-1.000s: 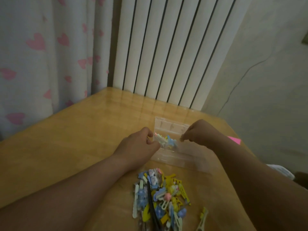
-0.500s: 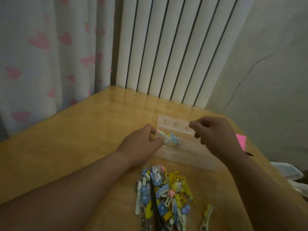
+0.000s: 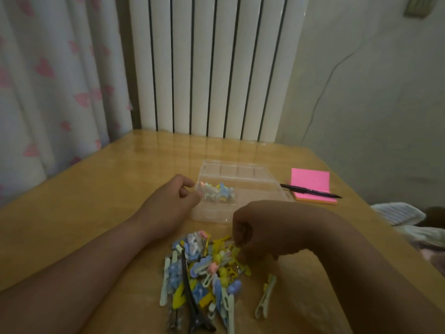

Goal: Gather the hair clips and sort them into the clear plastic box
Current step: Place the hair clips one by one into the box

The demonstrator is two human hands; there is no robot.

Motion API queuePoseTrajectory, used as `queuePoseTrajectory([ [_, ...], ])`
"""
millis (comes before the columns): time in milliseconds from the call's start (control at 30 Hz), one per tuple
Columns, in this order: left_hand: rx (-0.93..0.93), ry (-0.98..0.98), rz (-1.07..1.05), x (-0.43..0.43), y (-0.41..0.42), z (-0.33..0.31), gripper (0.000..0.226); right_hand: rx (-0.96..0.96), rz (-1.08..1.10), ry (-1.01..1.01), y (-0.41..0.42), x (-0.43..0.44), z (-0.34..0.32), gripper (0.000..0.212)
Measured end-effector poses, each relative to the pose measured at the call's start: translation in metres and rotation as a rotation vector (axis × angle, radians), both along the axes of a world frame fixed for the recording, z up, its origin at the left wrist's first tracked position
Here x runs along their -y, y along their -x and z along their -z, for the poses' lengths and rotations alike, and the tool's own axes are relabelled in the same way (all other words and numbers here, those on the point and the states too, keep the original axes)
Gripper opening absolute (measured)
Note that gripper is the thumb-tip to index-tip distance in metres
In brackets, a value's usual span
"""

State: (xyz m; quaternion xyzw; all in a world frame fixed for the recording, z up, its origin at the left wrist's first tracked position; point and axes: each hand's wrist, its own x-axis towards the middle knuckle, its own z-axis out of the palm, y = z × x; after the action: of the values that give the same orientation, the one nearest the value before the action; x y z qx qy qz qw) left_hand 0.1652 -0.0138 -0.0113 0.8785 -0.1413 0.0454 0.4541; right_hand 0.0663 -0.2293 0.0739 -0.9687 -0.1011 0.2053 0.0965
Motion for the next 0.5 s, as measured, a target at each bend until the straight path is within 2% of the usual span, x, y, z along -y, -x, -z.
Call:
queuePoseTrajectory([
  [133,-0.008,0.01,0.013,-0.001,-0.001,0.0,0.03,0.033,0.013,0.068,0.004,-0.013,-0.003,0.012],
  [300,-0.018,0.021,0.012,-0.001,-0.003,0.003,0.03,0.043,0.021,0.156,0.007,-0.026,-0.002,0.017],
  [400,-0.014,0.017,0.013,0.0,-0.003,0.002,0.032,0.018,0.076,0.023,0.007,-0.018,-0.007,0.008],
  [500,-0.012,-0.004,0.018,0.0,-0.002,0.002,0.035,0.251,0.226,-0.239,-0.006,0.001,-0.011,0.004],
])
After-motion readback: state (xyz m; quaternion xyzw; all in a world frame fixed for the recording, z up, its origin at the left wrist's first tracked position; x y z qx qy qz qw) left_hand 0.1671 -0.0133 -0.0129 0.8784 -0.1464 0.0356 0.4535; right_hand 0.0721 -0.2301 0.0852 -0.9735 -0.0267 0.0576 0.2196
